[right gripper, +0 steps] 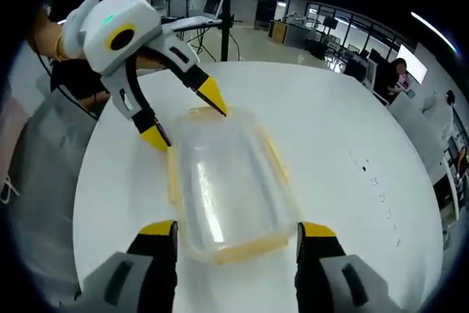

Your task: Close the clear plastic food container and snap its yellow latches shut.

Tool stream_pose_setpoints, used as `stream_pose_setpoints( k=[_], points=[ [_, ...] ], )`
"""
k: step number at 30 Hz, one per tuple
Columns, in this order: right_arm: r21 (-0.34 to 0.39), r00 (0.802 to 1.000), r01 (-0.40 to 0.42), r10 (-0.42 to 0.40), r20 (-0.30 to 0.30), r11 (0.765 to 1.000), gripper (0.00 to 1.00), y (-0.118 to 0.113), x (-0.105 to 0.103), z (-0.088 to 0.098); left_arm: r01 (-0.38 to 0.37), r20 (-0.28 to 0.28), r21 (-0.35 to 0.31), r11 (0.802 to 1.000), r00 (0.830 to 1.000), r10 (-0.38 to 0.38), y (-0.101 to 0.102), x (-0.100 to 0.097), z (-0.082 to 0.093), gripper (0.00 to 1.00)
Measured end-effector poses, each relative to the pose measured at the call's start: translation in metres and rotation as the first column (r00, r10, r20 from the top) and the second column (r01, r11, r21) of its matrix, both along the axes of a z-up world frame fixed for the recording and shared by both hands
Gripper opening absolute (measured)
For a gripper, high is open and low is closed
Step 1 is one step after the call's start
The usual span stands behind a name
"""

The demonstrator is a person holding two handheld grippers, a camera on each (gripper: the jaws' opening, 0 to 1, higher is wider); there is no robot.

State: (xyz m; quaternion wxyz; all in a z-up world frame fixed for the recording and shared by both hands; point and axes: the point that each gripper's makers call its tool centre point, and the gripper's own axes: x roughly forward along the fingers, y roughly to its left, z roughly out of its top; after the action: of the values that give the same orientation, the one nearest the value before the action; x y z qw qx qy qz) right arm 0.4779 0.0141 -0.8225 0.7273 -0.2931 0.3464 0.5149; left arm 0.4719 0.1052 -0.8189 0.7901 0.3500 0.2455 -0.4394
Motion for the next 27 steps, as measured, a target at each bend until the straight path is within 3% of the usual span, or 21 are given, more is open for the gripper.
stream_pose_setpoints(
  k=[1,7,17,20,23,27],
  points=[
    [0.0,1.0,0.002,-0.002,0.003,1.0,0.64,0.0,-0.001,0.0,-0.023,-0.006,-0.024,0.999,1.0,0.023,0.001,0.001,0.002,0.47],
    [0.03,0.999,0.035,-0.035,0.019,0.999,0.65,-0.003,-0.011,0.007,-0.063,0.027,-0.028,0.998,0.998,0.064,0.011,0.002,0.012,0.52],
    [0.061,0.989,0.134,-0.137,0.053,0.989,0.66,-0.019,-0.024,0.019,-0.119,-0.015,-0.076,0.99,0.993,0.118,0.025,-0.023,0.02,0.52],
    [0.144,0.975,0.21,-0.218,0.045,0.967,0.66,-0.021,-0.029,0.035,-0.14,-0.023,-0.1,0.985,0.99,0.139,0.03,-0.033,0.025,0.53],
    [0.175,0.965,0.246,-0.259,0.051,0.953,0.67,-0.026,-0.035,0.046,-0.2,-0.06,-0.159,0.967,0.979,0.192,0.035,-0.04,0.028,0.53],
    [0.209,0.953,0.283,-0.299,0.051,0.936,0.67,-0.032,-0.043,0.056,-0.22,-0.074,-0.151,0.964,0.975,0.21,0.046,-0.052,0.027,0.55]
  ],
)
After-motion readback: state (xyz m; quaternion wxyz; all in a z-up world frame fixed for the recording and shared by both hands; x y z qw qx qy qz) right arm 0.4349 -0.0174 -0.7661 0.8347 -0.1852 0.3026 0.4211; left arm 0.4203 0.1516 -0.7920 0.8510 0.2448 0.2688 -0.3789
